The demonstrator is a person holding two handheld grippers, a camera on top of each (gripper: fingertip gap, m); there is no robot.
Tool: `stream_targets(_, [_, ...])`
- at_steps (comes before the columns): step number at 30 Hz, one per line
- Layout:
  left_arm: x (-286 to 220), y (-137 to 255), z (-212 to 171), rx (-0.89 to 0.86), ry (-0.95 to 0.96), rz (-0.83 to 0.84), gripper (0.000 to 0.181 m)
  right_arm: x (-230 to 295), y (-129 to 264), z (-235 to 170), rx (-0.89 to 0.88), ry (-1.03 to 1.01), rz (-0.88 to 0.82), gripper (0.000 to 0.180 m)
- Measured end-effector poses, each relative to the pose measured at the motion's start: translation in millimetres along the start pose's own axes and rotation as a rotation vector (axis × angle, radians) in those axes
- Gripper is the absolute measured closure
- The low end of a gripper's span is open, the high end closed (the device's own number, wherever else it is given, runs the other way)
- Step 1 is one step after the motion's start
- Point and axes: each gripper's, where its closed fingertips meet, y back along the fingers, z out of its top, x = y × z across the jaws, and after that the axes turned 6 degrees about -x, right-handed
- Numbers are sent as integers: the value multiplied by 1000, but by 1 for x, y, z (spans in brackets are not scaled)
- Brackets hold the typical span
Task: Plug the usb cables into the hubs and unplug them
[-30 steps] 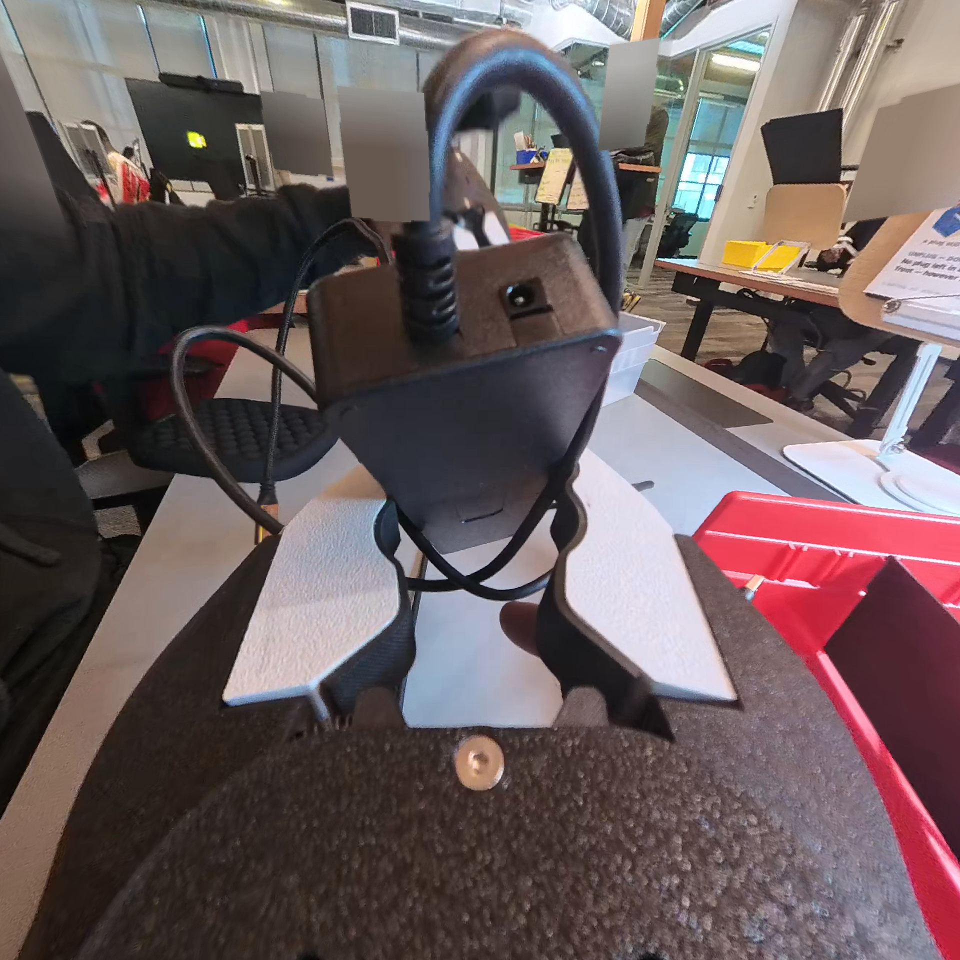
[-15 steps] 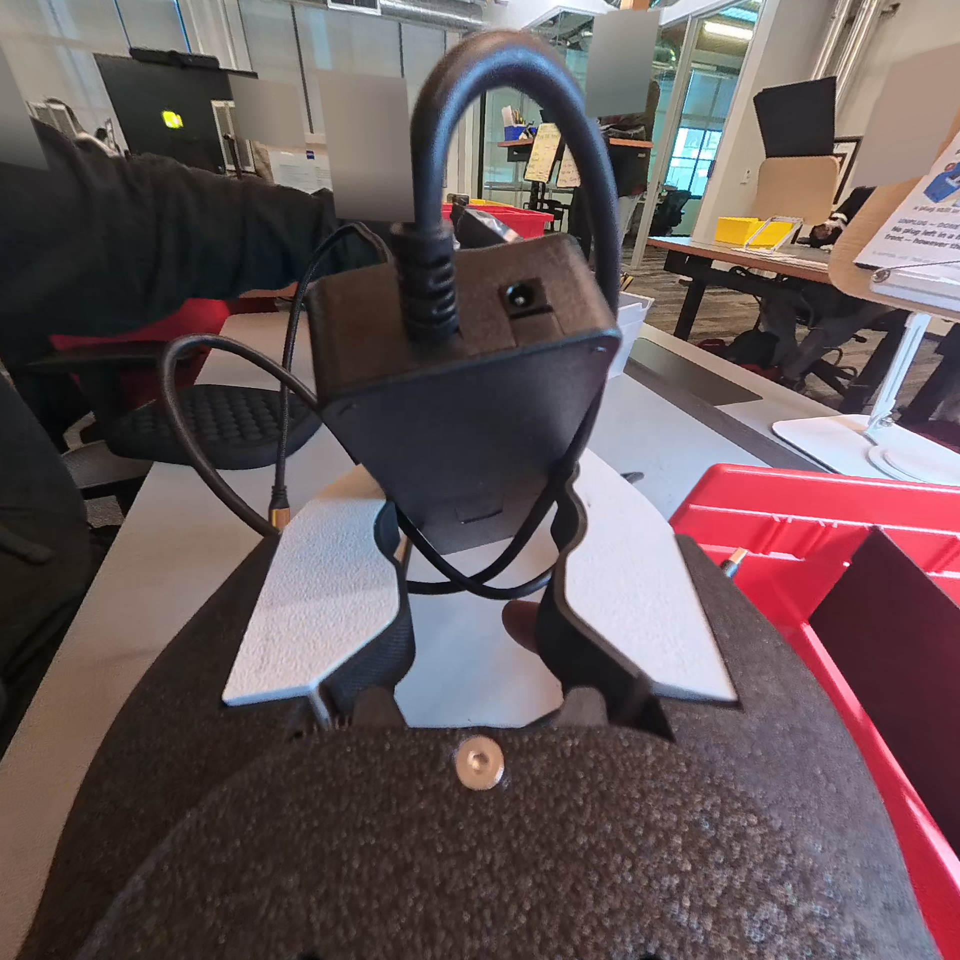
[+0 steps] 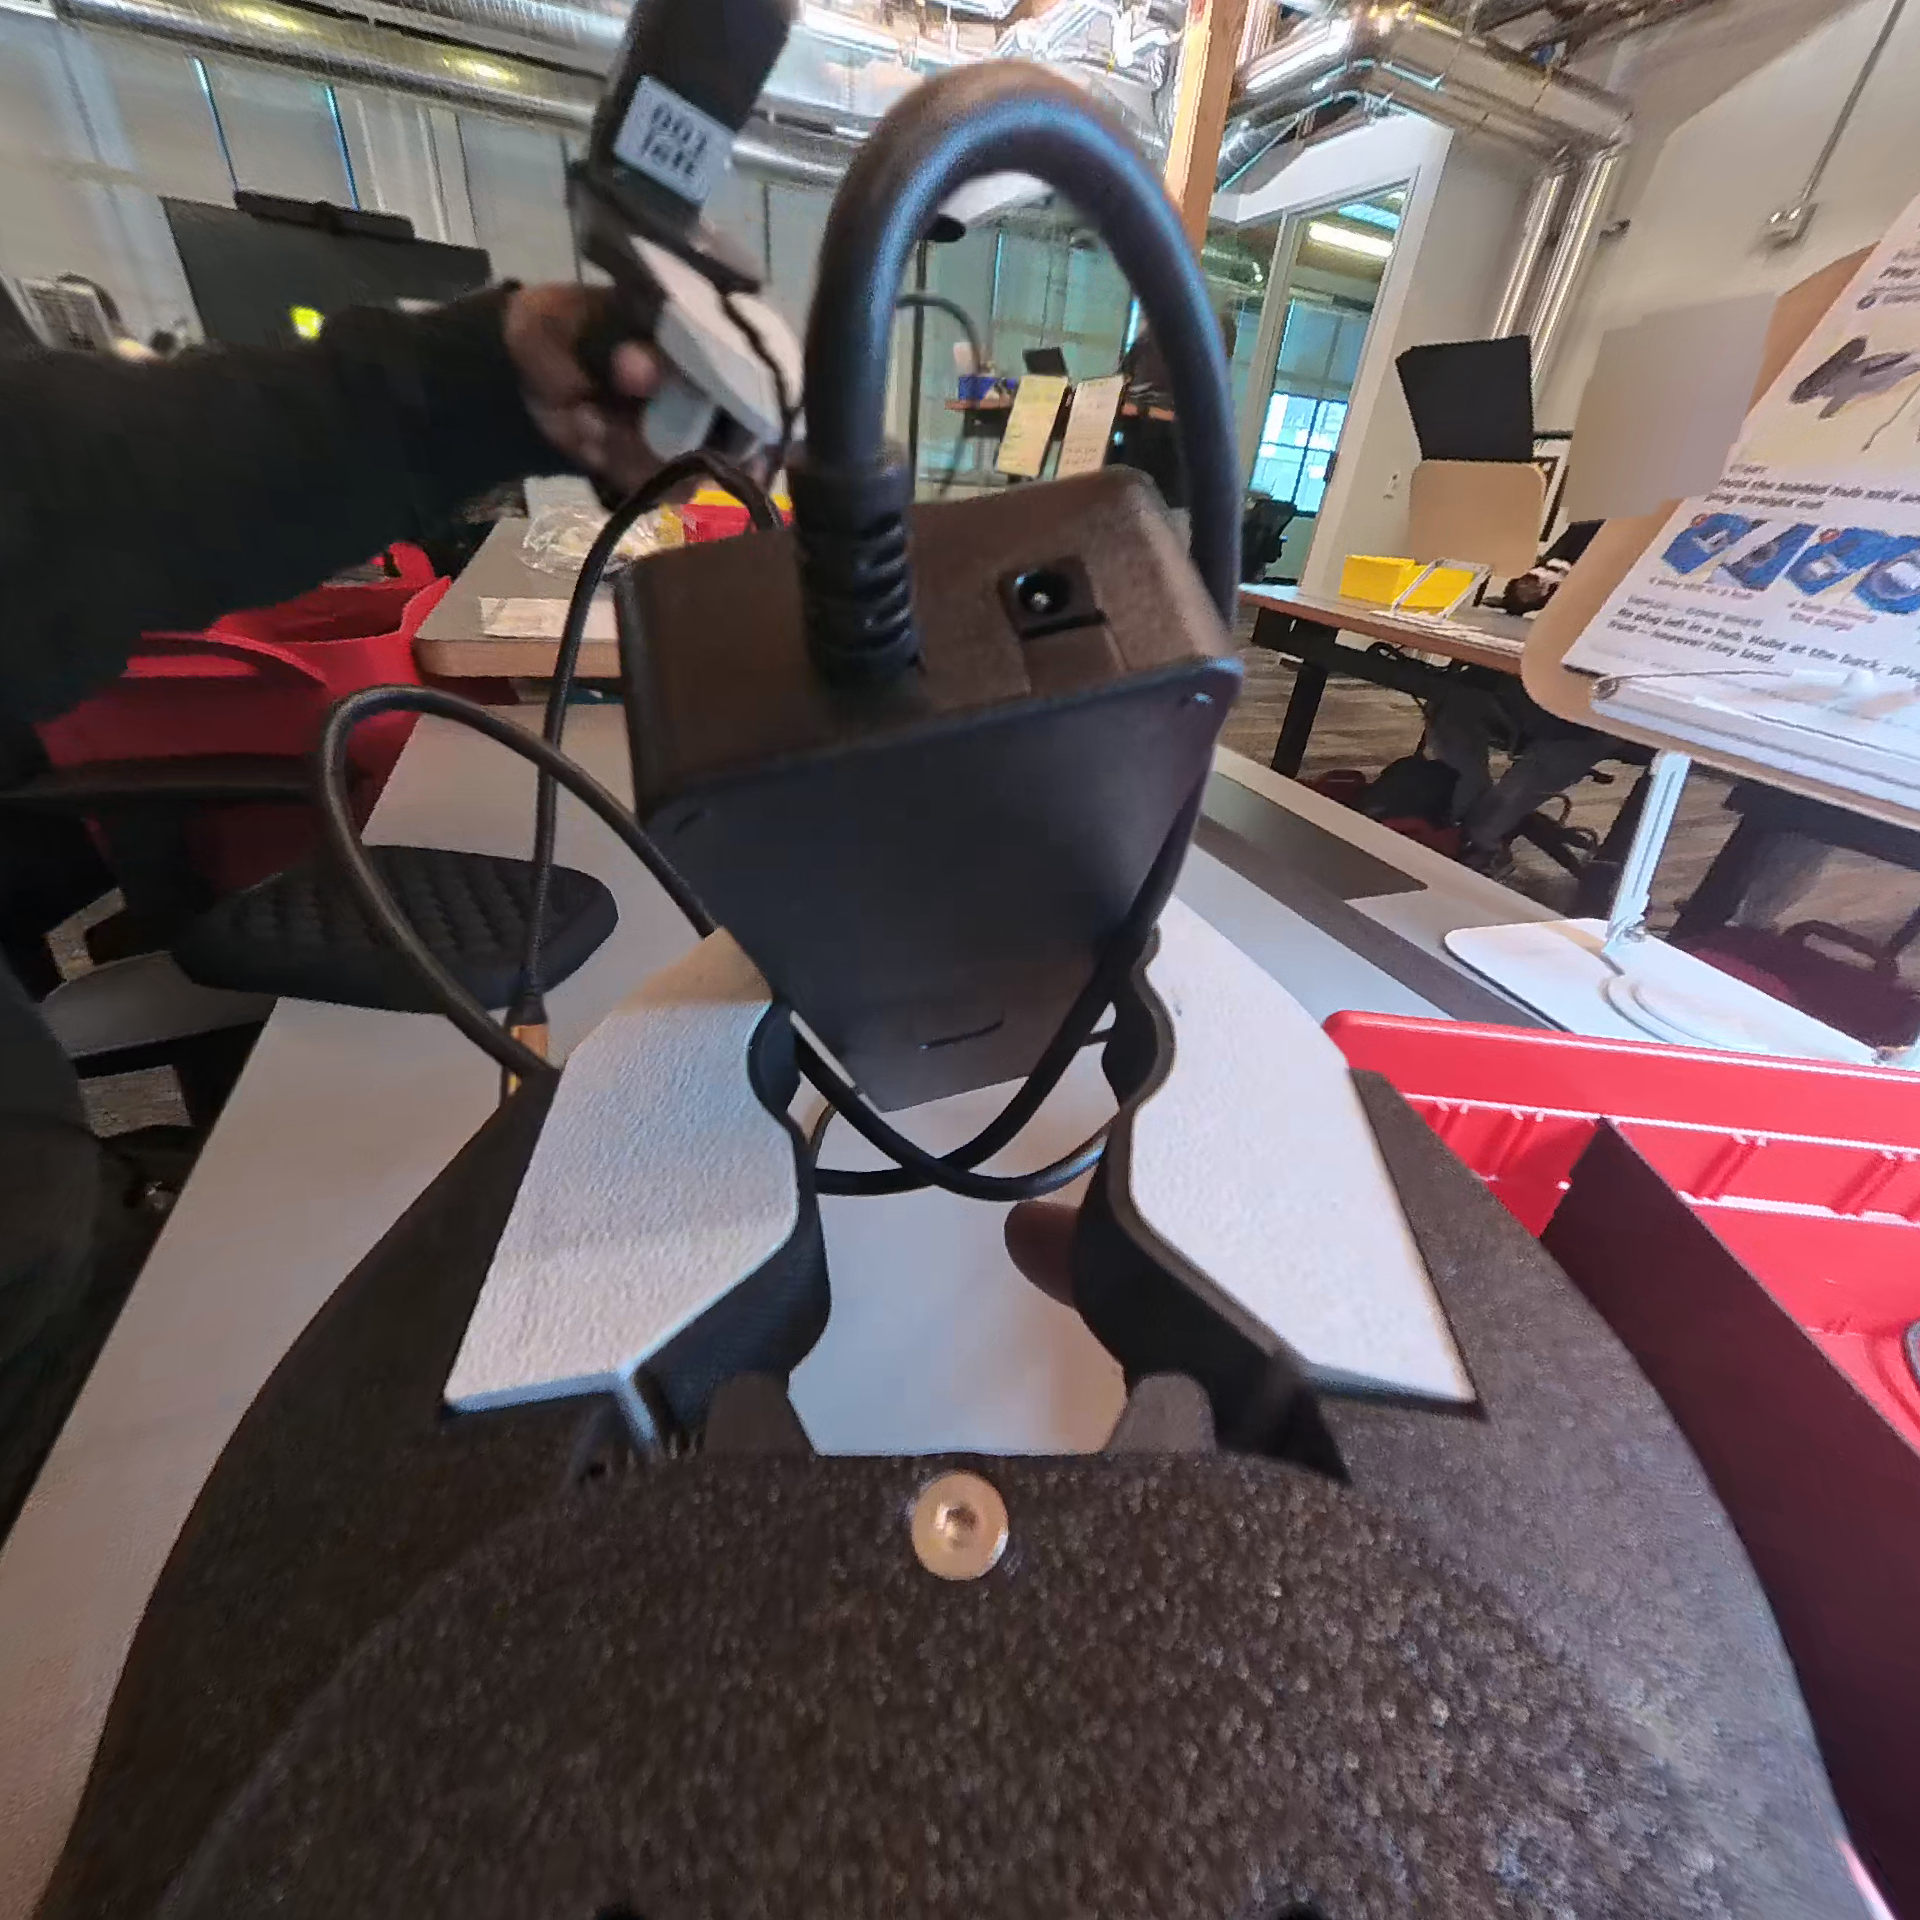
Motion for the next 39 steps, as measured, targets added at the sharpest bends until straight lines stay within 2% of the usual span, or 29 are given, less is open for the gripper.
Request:
stream_targets(2, [-31, -10, -12, -104, 65, -124, 178, -2, 2, 5, -17, 8, -15, 122])
stream_targets(5, [-48, -28, -57, -173, 197, -216, 178, -8, 5, 9, -30, 11, -42, 122])
stream_targets(9, [-32, -42, -131, -88, 365, -151, 176, -15, 5, 4, -19, 2, -66, 122])
stream_targets(11, [-19, -36, -162, 44, 357, -68, 168, -17, 5, 1, -9, -3, -70, 122])
stream_targets(13, [0, -24, -181, 173, 278, 65, 160, -18, 3, -3, 1, -8, -71, 122])
stream_targets(15, [16, -13, -182, 252, 144, 176, 157, -20, 2, -6, 10, -9, -74, 121])
stream_targets(19, [14, -27, -174, 405, -195, 173, 157, -22, 1, -11, 22, -19, -73, 122])
stream_targets(23, [-1, -70, -188, 607, -541, 7, 157, -26, 2, -16, 33, -34, -84, 122])
stream_targets(26, [-10, -97, -199, 688, -697, -166, 158, -29, 5, -18, 35, -38, -98, 122])
stream_targets(30, [-8, -110, -210, 808, -864, -324, 154, -35, 9, -17, 33, -41, -114, 121])
stream_targets(34, [-8, -117, -214, 867, -930, -447, 154, -39, 11, -20, 38, -53, -118, 121])
stream_targets(39, [-18, -126, -214, 826, -875, -550, 169, -38, 12, -23, 44, -63, -99, 121])
